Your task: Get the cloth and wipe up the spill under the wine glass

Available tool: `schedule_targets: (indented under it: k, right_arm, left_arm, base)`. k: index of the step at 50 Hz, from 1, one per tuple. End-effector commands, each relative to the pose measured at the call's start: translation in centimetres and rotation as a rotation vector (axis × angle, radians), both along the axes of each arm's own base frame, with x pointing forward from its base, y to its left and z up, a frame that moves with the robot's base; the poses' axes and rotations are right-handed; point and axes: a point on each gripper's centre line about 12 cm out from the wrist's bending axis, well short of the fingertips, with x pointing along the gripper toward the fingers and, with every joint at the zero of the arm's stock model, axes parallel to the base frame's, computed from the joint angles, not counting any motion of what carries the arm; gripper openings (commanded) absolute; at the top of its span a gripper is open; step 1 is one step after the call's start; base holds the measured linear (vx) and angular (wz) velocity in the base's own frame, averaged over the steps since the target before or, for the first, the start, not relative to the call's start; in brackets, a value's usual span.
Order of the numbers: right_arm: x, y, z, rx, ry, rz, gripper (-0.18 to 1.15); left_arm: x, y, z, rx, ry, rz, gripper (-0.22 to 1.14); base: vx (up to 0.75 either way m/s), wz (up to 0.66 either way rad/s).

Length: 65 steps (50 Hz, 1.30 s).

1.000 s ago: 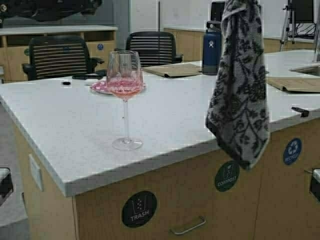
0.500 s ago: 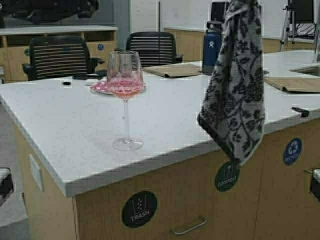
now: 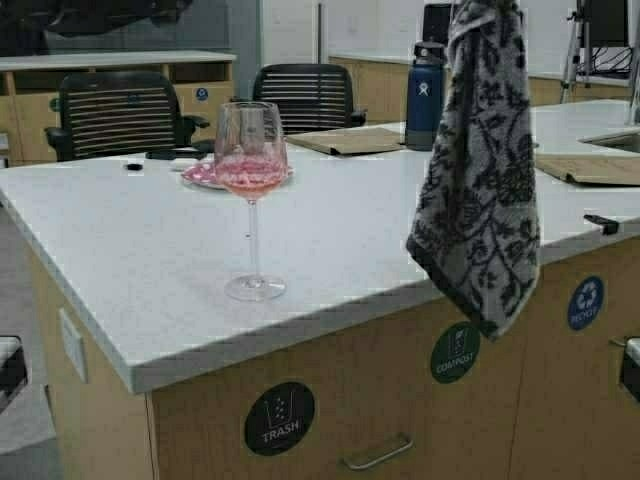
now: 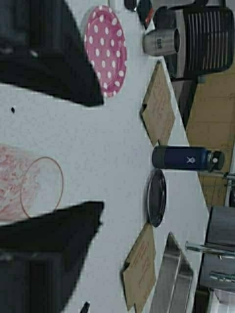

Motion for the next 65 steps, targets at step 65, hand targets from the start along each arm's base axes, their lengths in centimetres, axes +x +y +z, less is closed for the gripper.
schedule_targets:
  k: [65]
  right_arm:
    - [0.1,0.1,2.2,0.019,-0.062,0.002,0.06]
  left_arm:
    - [0.0,0.4,2.1,-0.028,-0.068,0.016,0.94]
  base:
    - [0.0,0.0]
